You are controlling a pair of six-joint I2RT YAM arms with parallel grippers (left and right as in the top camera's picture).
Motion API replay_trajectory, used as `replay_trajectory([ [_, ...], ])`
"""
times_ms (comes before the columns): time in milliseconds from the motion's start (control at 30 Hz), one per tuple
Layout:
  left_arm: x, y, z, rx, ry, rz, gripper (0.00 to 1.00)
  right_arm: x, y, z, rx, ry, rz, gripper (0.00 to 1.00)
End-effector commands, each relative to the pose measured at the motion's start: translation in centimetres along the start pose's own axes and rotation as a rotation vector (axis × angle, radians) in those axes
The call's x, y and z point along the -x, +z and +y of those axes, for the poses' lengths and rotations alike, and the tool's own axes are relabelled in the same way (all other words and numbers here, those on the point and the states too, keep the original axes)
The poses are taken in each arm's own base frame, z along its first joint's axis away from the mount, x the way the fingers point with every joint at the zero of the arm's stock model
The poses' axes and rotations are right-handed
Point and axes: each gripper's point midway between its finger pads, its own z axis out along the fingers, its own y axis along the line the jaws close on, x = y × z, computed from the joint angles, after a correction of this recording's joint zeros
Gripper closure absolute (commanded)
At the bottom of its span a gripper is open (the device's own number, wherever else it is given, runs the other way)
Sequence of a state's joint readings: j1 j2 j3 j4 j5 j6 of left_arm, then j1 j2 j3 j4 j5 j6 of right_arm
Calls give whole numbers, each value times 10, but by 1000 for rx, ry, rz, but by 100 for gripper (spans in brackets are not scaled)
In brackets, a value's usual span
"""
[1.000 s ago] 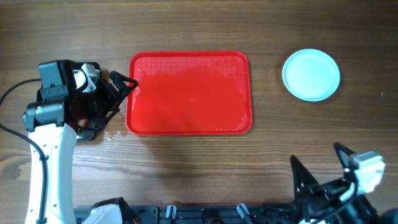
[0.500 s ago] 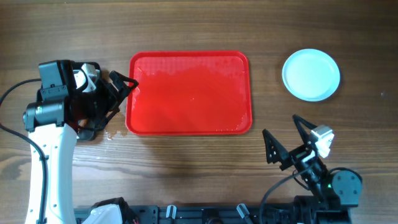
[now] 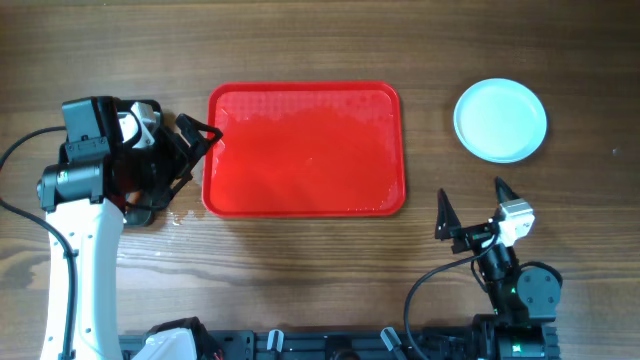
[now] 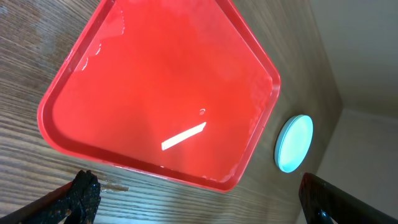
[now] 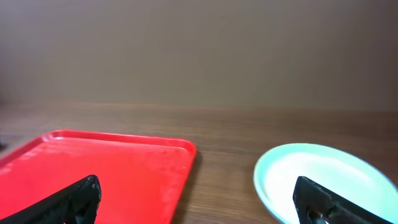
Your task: Clean dirty plates on tray and stack at the side
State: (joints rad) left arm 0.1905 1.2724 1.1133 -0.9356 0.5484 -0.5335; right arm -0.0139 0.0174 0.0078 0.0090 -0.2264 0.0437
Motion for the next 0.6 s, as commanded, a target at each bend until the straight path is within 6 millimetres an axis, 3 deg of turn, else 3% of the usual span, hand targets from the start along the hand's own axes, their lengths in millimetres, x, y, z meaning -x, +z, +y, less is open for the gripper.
replay_trajectory([
  [0,-2,-2,-4,-18,10,3,0,2,-1,-6,-39,-46,-13,0],
  [100,-2,-2,-4,-18,9,3,0,2,-1,-5,-35,-42,-14,0],
  [200,-2,-2,-4,-18,10,3,0,1,-3,-27,-162,68,-13,0],
  [300,-2,-2,-4,-18,9,3,0,0,-3,-26,-155,-41,-4,0],
  [567,-2,-2,-4,-18,9,3,0,2,-2,-24,-140,-42,-9,0],
])
